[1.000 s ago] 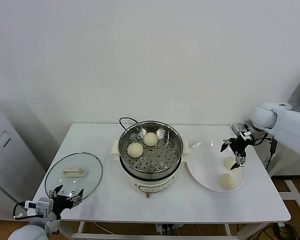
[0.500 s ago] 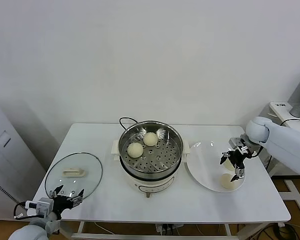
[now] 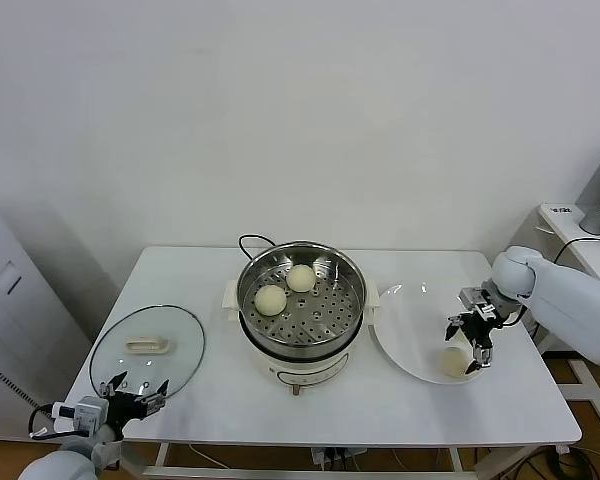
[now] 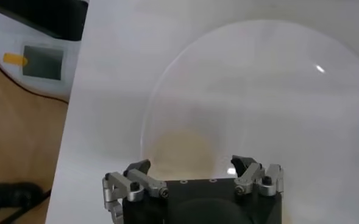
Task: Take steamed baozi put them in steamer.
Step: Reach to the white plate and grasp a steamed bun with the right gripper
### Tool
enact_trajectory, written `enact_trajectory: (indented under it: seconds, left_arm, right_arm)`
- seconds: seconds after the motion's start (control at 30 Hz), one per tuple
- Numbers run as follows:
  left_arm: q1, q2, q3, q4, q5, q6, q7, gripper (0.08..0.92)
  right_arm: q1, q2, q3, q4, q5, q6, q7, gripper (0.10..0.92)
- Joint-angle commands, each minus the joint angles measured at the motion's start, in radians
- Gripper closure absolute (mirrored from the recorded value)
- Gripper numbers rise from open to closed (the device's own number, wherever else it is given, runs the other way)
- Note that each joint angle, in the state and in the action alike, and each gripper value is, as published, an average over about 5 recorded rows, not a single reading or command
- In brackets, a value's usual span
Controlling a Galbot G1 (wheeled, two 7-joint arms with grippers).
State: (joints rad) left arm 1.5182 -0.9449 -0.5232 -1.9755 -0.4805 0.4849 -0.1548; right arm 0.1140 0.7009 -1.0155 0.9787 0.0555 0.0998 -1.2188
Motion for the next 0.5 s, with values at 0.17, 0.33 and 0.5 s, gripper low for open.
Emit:
enact_trajectory:
  seconds: [0.17,0.33,0.5]
  left_arm:
    - [0.000,0.000,0.001,-0.002,0.000,0.002,0.000,0.177]
    - [-0.002,-0.001,0.003,-0.009,0.000,0.008,-0.001,0.177]
    - [-0.010,-0.002,0.006,-0.005,0.001,0.013,-0.003,0.177]
  right_arm:
    - [-0.037,0.009,0.038,-0.027,-0.031,-0.006,-0.003,0.404]
    - [-0.046,0.011,0.052,-0.032,-0.026,-0.009,-0.008,0.497]
    - [-0.031,0.004,0.051,-0.021,-0.003,-0.009,-0.016,0.515]
